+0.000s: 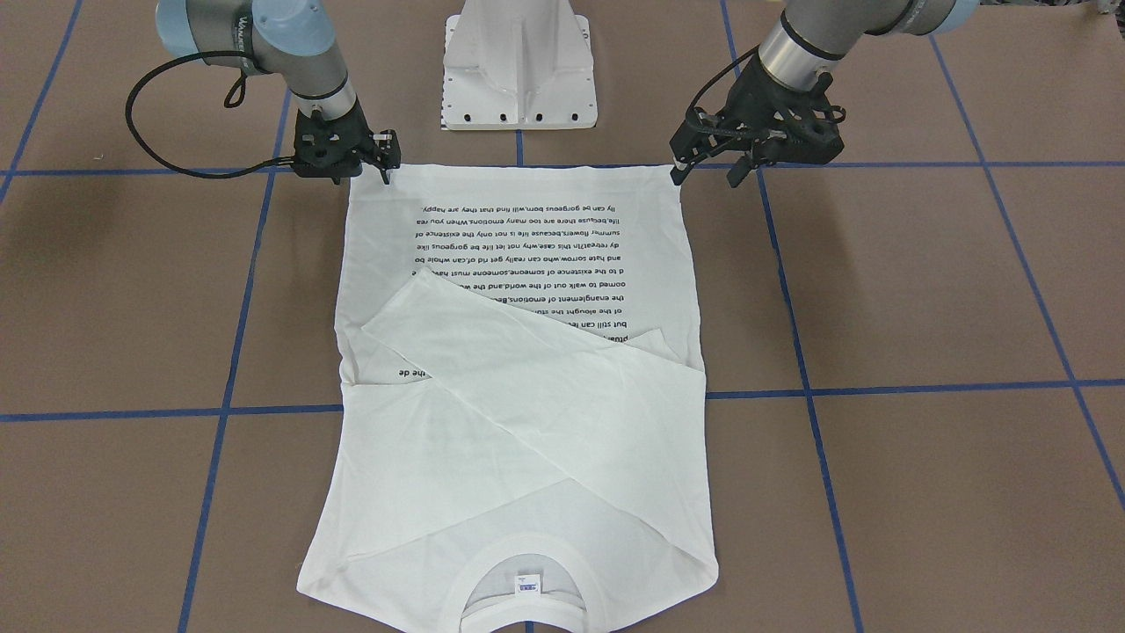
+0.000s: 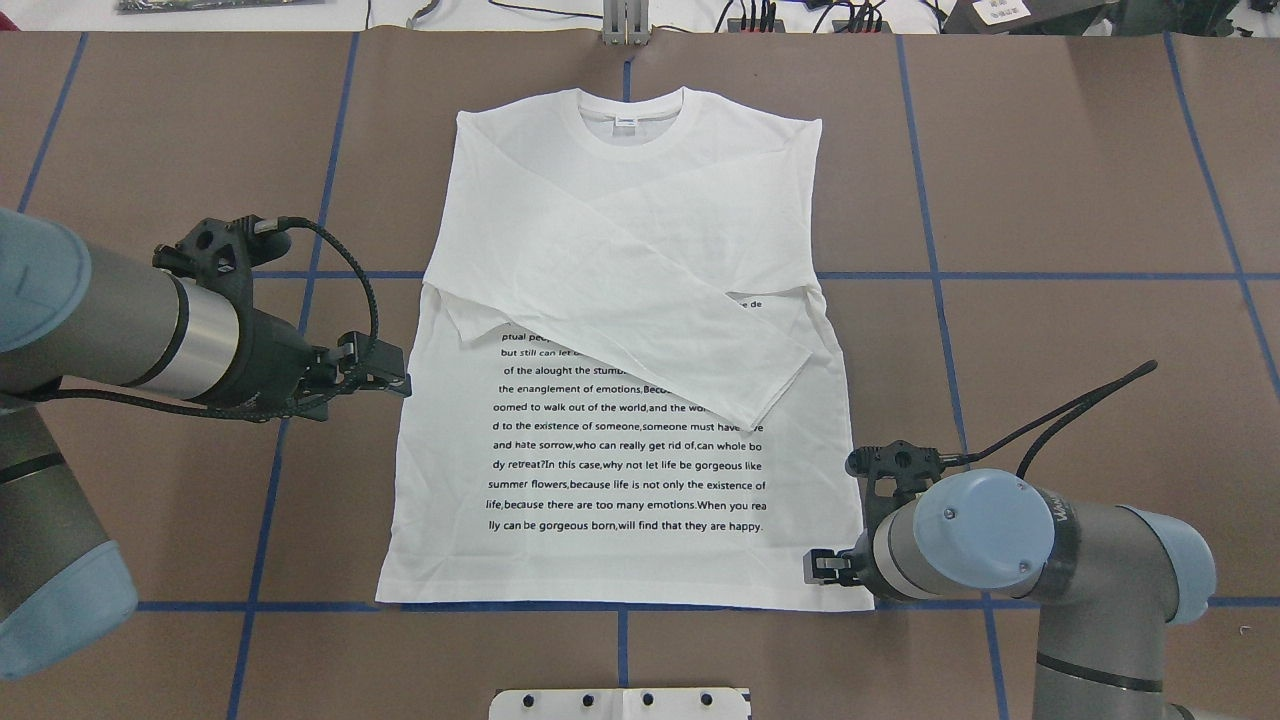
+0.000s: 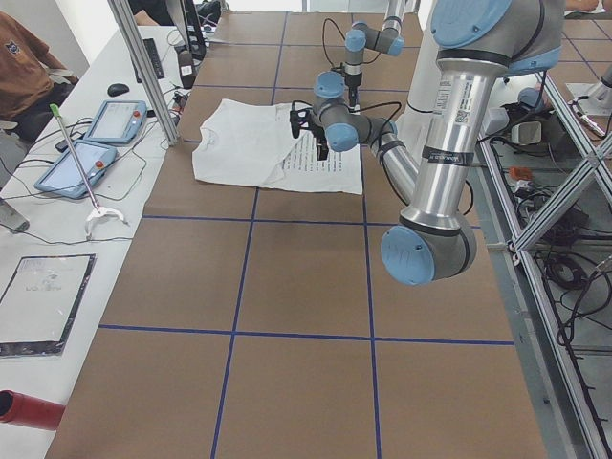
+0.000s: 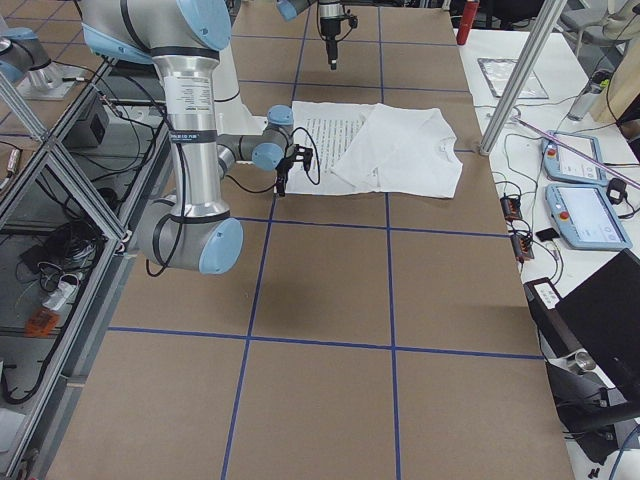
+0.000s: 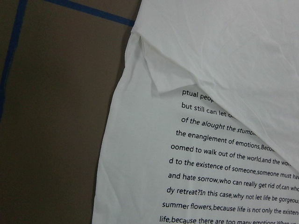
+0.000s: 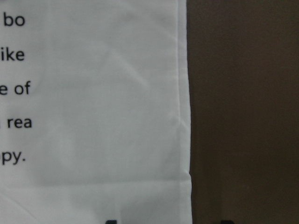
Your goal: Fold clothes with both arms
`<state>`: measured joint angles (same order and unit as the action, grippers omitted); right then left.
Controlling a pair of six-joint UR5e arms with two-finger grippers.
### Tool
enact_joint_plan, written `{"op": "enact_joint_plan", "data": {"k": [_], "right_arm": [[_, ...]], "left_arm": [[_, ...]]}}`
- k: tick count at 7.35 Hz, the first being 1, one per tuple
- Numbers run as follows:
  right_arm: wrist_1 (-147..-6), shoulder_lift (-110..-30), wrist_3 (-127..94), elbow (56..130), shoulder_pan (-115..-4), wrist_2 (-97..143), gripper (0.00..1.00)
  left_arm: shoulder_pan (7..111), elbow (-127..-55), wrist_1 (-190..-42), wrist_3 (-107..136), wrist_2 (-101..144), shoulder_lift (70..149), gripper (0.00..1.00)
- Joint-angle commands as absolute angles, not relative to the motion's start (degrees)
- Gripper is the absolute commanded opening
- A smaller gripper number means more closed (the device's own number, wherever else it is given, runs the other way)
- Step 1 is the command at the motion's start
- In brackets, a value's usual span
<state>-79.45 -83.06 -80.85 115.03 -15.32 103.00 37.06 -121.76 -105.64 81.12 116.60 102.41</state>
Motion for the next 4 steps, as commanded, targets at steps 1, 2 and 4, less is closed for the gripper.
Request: {"op": "enact_joint_plan", "data": {"k": [1, 2, 4], "right_arm": [[-79.45, -83.32, -81.03, 115.14, -15.47, 104.14, 0.73], [-79.45, -83.23, -81.04, 115.14, -15.47, 104.32, 0.69], [-79.45, -83.32, -81.04, 115.22, -15.56, 104.76, 0.63]], "left_arm": [[37.0, -121.82, -105.64, 81.12, 116.54, 102.57, 0.94], [37.09, -121.82, -105.64, 81.12, 116.54, 102.66, 0.94], [37.18, -121.82, -105.64, 81.12, 116.54, 102.66, 0.94]]}}
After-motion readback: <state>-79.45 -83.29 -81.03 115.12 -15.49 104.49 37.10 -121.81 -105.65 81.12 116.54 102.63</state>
